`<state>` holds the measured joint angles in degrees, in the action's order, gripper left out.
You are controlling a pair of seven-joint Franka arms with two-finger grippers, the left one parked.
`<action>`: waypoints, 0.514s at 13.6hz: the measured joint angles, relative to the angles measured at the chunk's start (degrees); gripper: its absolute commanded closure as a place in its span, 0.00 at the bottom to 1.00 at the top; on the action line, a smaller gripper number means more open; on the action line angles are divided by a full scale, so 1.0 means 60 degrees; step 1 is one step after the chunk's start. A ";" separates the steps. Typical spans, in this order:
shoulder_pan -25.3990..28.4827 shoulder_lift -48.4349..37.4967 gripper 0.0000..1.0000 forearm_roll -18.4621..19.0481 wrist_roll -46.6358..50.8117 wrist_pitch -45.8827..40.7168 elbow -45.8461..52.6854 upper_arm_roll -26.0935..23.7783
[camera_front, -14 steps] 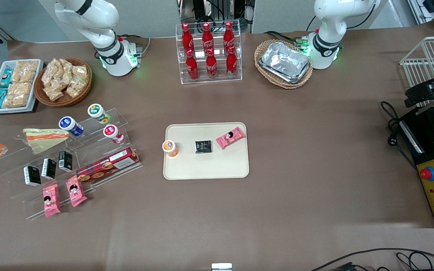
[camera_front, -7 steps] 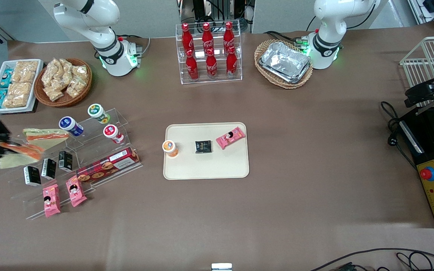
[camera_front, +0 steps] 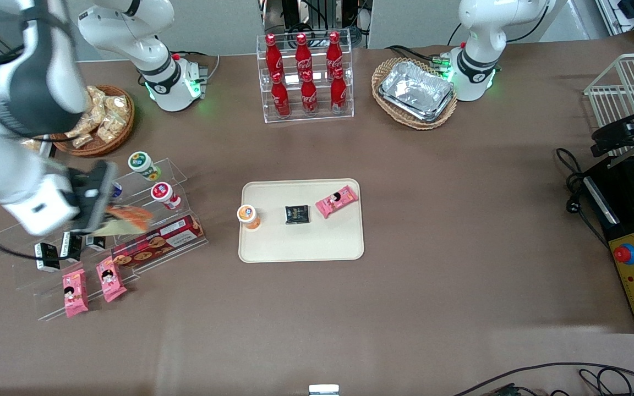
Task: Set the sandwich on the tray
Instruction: 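Lift the sandwich and carry it over the white tray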
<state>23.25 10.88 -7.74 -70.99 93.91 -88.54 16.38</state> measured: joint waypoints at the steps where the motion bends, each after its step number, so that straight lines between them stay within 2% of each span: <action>1: 0.0494 0.0074 1.00 0.0002 0.0742 0.0001 -0.0003 -0.0005; 3: 0.1363 0.0330 1.00 0.0008 0.2005 0.0144 -0.0008 -0.0009; 7: 0.2524 0.1125 1.00 0.0010 0.3601 0.1087 -0.0023 -0.0007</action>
<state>38.39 17.63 -7.68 -49.38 100.43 -88.68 16.34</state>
